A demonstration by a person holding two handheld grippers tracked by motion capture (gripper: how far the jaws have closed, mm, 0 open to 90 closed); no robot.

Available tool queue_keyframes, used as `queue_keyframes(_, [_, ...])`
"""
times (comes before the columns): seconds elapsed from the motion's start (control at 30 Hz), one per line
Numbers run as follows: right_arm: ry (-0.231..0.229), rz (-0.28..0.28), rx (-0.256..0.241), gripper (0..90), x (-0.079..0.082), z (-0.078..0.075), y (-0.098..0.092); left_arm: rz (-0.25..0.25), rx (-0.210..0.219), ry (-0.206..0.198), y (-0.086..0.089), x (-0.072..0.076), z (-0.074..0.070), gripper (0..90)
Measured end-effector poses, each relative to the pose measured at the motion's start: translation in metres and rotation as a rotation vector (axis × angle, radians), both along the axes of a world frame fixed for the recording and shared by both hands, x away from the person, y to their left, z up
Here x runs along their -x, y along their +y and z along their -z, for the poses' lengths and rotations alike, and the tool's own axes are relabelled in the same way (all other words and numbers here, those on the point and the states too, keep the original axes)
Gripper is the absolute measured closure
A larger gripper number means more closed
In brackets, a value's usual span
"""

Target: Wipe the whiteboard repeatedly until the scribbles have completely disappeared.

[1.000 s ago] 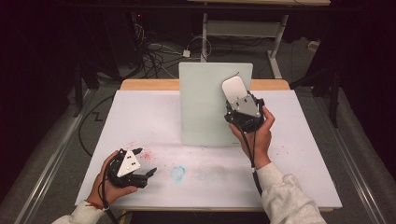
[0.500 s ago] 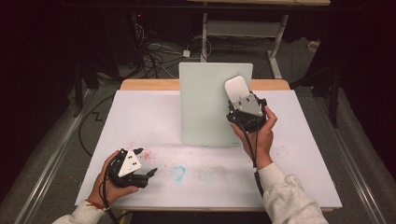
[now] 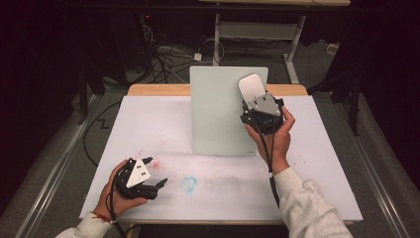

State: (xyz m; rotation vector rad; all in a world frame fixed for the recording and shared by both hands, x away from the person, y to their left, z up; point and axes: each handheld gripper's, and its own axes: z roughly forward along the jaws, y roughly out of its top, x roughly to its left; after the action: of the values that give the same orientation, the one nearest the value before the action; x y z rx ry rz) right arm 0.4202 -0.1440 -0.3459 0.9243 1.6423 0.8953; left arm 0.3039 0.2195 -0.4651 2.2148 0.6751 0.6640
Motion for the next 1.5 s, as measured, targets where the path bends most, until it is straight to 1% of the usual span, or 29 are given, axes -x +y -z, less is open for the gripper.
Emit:
queue_keyframes(0.1, [0.003, 0.003, -0.003, 31.0, -0.003, -0.008, -0.001, 0.0, -0.002, -0.001, 0.0, 0.0, 0.0, 16.3])
queue_keyframes(0.2, [-0.004, 0.007, 0.002, 30.9, -0.002, -0.005, -0.001, 0.0, -0.001, 0.001, 0.001, 0.001, -0.001, 16.3])
queue_keyframes(0.27, [0.009, 0.004, -0.002, 31.0, 0.0, -0.001, -0.001, 0.0, -0.001, 0.0, 0.0, 0.002, -0.001, 16.3])
queue_keyframes(0.37, [0.023, -0.005, 0.026, 31.0, 0.005, 0.012, 0.001, -0.001, -0.002, -0.002, 0.0, 0.002, -0.001, 16.3])
queue_keyframes(0.43, [0.041, -0.013, 0.033, 31.0, 0.009, 0.021, 0.001, -0.001, -0.001, -0.002, 0.001, 0.002, -0.001, 16.3])
queue_keyframes(0.63, [0.054, -0.023, 0.082, 30.9, 0.019, 0.05, 0.002, 0.002, -0.01, -0.003, 0.0, 0.002, -0.001, 16.3])
queue_keyframes(0.7, [0.054, -0.026, 0.1, 31.0, 0.022, 0.057, 0.001, 0.001, -0.008, -0.002, 0.0, 0.002, -0.002, 16.3])
queue_keyframes(0.73, [0.059, -0.028, 0.1, 31.0, 0.023, 0.059, 0.0, 0.001, -0.01, -0.002, 0.0, 0.001, -0.002, 16.3])
queue_keyframes(0.83, [0.072, -0.032, 0.088, 31.0, 0.023, 0.057, -0.004, 0.003, -0.01, -0.004, 0.0, 0.002, -0.002, 16.3])
queue_keyframes(0.97, [0.053, -0.011, 0.079, 31.0, 0.02, 0.05, -0.006, 0.001, -0.01, 0.0, 0.0, 0.001, -0.001, 16.3])
queue_keyframes(1.03, [0.043, -0.006, 0.076, 31.0, 0.017, 0.043, -0.005, 0.003, -0.012, 0.002, -0.001, 0.001, 0.0, 16.3])
queue_keyframes(1.2, [0.029, -0.008, 0.043, 31.0, 0.007, 0.019, 0.0, 0.003, -0.006, 0.002, -0.002, 0.001, 0.0, 16.3])
queue_keyframes(1.27, [0.026, -0.006, 0.042, 31.0, 0.006, 0.015, 0.002, 0.002, -0.006, 0.002, -0.001, 0.0, 0.0, 16.3])
queue_keyframes(1.33, [0.018, -0.001, 0.048, 30.9, 0.007, 0.018, 0.002, 0.0, -0.005, 0.002, 0.0, 0.001, 0.0, 16.3])
queue_keyframes(1.4, [0.028, -0.01, 0.061, 30.9, 0.009, 0.025, 0.003, -0.001, -0.009, 0.002, 0.001, 0.001, 0.0, 16.3])
queue_keyframes(1.5, [0.043, -0.017, 0.104, 30.9, 0.015, 0.039, 0.007, -0.001, -0.008, 0.001, 0.001, 0.001, -0.001, 16.3])
